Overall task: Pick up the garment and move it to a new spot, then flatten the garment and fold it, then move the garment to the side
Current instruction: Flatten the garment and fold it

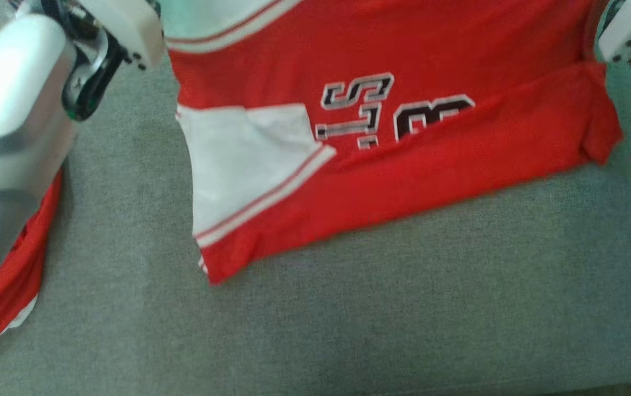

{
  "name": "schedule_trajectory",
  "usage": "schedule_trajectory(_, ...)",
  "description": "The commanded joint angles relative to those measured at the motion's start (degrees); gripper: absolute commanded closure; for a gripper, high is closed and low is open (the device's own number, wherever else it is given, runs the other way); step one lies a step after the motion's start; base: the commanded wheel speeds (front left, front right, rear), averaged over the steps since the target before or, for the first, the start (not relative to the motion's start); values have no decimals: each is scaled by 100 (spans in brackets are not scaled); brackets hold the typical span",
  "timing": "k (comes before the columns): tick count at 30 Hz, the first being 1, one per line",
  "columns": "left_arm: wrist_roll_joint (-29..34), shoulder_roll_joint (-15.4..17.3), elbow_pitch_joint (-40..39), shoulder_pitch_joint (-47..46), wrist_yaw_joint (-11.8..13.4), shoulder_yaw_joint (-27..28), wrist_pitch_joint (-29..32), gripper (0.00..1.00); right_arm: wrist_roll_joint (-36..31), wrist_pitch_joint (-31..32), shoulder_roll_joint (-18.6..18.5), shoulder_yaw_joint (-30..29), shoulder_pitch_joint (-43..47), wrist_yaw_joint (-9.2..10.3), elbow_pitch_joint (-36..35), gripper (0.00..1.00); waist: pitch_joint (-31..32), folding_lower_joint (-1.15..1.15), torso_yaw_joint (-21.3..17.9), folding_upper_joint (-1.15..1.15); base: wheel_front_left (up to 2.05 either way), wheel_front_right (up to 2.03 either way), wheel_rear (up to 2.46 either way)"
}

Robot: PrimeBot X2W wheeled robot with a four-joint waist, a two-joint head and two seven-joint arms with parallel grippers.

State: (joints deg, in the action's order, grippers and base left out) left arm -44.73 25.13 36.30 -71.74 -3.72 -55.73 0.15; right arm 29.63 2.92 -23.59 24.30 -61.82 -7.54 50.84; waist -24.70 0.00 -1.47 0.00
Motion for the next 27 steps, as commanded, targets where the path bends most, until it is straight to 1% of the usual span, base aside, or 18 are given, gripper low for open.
schedule_trajectory(1,63,139,131,-400,-14,259,-165,100,43,-260,27,54,-256,5,-100,100,2,0,-5,0,0,0,0)
schedule_trajectory(4,75,66,375,-443,-92,223,-291,100,95,-454,45,134,-299,5,-9,100,49,0,-7,0,0,0,0)
schedule_trajectory(11,63,48,591,-235,-252,15,-393,100,408,-483,-42,351,-123,5,140,100,255,0,52,0,0,0,0)
schedule_trajectory(15,116,169,434,-55,-314,-189,-451,100,768,-363,-162,469,78,5,123,100,402,0,116,0,0,0,0)
schedule_trajectory(18,77,282,223,134,-339,-335,-355,100,993,-246,-302,631,275,5,25,100,529,0,160,0,0,0,0)
schedule_trajectory(27,-298,763,-720,851,-358,-656,359,100,1673,249,-764,1192,912,5,-449,100,916,0,202,0,0,0,0)
